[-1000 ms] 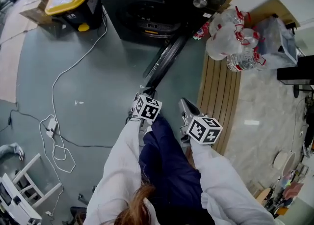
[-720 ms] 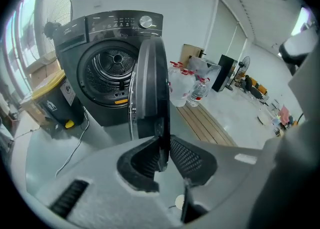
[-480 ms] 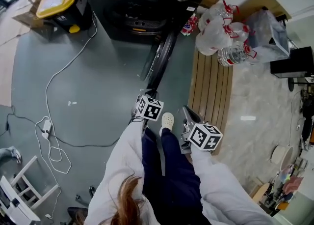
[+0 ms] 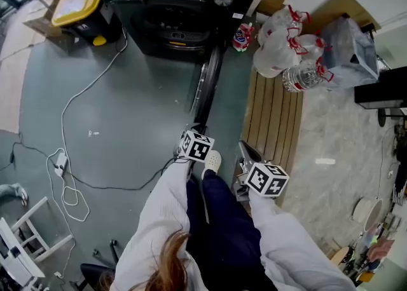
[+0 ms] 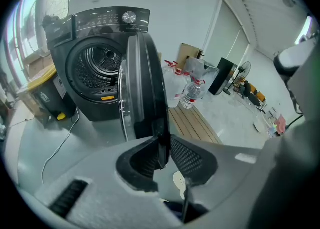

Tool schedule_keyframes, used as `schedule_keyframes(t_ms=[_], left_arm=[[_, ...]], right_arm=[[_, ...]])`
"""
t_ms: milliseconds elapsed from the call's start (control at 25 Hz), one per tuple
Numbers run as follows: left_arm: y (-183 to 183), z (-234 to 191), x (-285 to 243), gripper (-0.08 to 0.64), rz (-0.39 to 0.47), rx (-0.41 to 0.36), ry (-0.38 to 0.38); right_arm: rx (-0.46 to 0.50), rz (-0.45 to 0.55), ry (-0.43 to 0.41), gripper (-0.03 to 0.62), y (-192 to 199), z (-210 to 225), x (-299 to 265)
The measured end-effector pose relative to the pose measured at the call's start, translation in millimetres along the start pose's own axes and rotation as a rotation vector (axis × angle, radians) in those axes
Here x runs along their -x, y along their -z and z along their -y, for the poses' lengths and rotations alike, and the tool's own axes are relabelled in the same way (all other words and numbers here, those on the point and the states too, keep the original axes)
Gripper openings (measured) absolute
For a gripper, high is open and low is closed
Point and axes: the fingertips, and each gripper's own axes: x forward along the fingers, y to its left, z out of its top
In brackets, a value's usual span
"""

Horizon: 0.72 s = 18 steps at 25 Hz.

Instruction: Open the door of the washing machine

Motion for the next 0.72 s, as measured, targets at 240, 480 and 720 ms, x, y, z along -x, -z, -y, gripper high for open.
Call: schedule_keyframes(t_ms=[240,480,720], left_arm=[[2.3,6.1,0.8,0.105,-0.039,0.068,-0.034],[10.0,26.4,28.5,0.235,-0.045,0.094,0.021],[-16.8,30.5,111.1,0.236,0.068,0.167,0.048]], right_arm=[[0.025,-0.009,-0.047,0.011,-13.0,12.5,4.5],[0.048,0.019,-0.118,0.011,-37.2,4.5,14.6],[0.07,0.032,-0.216,0.011,-71.9,-19.3,26.8]])
